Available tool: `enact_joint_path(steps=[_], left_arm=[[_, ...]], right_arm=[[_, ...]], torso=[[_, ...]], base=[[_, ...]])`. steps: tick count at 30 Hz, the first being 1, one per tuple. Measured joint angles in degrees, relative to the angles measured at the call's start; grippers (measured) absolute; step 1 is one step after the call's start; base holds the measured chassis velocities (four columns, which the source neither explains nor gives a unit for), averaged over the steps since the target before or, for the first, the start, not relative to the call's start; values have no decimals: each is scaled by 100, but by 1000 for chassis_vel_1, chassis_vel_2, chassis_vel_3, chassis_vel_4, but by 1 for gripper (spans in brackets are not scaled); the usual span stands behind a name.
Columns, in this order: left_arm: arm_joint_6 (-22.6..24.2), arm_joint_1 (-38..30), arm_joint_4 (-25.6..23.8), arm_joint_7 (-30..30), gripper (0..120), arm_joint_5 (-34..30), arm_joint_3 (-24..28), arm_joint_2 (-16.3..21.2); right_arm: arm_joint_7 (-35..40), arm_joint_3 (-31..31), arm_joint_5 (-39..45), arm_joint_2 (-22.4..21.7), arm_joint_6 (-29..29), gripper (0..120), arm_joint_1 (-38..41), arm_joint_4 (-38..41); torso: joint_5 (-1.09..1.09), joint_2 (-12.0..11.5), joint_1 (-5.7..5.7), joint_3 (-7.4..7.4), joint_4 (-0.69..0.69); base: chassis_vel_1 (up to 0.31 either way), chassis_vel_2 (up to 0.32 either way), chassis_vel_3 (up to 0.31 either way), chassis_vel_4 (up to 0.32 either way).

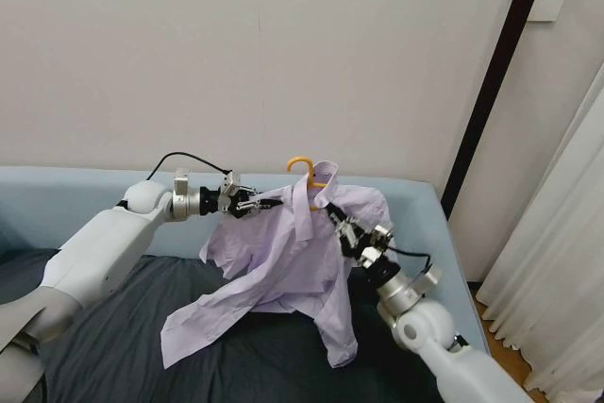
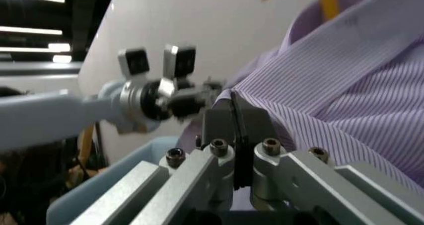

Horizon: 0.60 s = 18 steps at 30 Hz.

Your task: Pick up the clothes from the sofa and hang them on the clothes hanger.

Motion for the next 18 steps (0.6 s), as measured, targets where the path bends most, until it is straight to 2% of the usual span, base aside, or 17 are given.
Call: enact_joint_path(steps=[3,13,18], left_arm=[[35,-10,-45,3,8,-109,85,-3],[47,-54,-53,79,8,-145,128,6],[30,-65,-31,149,8,-120,132,16]], right_arm=[[-16,-86,-284,76,50,0,-117,-124],[29,-127,-456,121,107,0,-109,-279],[340,-111,-666,107,260,2,-154,-270]], torso=[[0,0,0,0,0],[-1,0,0,0,1],[-1,0,0,0,1]], base=[[0,0,0,0],[0,0,0,0],[0,0,0,0]])
